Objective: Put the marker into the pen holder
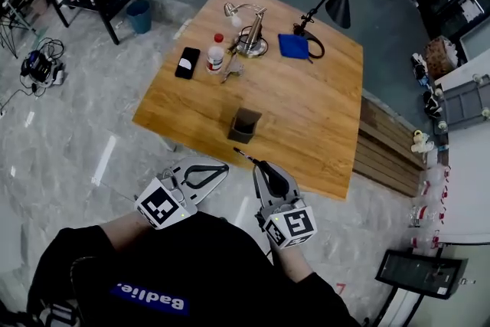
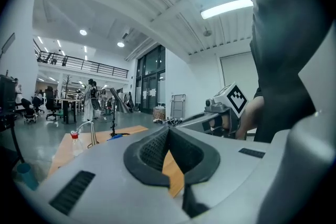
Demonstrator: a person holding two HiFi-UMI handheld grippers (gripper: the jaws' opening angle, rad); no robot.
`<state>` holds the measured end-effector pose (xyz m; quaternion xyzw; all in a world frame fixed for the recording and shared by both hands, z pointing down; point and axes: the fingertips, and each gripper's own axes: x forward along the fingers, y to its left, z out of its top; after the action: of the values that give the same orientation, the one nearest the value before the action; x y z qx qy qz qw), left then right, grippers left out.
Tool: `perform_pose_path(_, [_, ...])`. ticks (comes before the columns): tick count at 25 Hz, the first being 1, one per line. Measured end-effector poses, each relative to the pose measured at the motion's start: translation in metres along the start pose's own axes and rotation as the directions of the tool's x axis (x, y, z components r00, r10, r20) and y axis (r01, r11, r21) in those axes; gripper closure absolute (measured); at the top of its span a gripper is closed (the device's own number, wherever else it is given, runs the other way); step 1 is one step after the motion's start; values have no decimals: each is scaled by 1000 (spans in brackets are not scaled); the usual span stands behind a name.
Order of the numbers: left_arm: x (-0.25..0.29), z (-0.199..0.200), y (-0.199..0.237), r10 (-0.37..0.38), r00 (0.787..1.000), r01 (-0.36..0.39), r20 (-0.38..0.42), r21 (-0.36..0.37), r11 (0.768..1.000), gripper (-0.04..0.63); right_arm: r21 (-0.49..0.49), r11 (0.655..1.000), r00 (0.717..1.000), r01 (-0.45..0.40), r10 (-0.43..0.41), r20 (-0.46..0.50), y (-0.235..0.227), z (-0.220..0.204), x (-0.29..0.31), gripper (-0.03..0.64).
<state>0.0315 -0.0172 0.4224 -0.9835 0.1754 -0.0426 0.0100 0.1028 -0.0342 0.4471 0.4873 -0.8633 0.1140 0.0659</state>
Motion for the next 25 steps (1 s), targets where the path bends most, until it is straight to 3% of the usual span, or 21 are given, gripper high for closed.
perform_pose_path(6, [0, -9, 45, -74, 997, 74, 0, 19, 997, 586, -16, 995, 993, 101, -101, -57, -28, -12, 45, 563])
perform_pose_path(9, [0, -15, 61, -71, 997, 71, -14, -4, 997, 586, -23, 992, 987, 126, -128, -96, -44, -26, 63, 563])
perform_pose_path(16, [10, -23, 79, -13, 999, 11, -49, -51, 999, 586, -20, 996, 975, 92, -94, -203, -90, -70, 100, 563])
perform_pose_path(22, [9, -30, 96, 89, 992, -98, -89, -102, 990, 586, -12, 999, 961, 31, -33, -274, -110, -108, 133, 563])
perform_pose_path(25, [8, -38, 97, 114, 988, -124, -107, -91, 988, 586, -16, 1000, 954, -2, -3, -300, -115, -127, 151, 563])
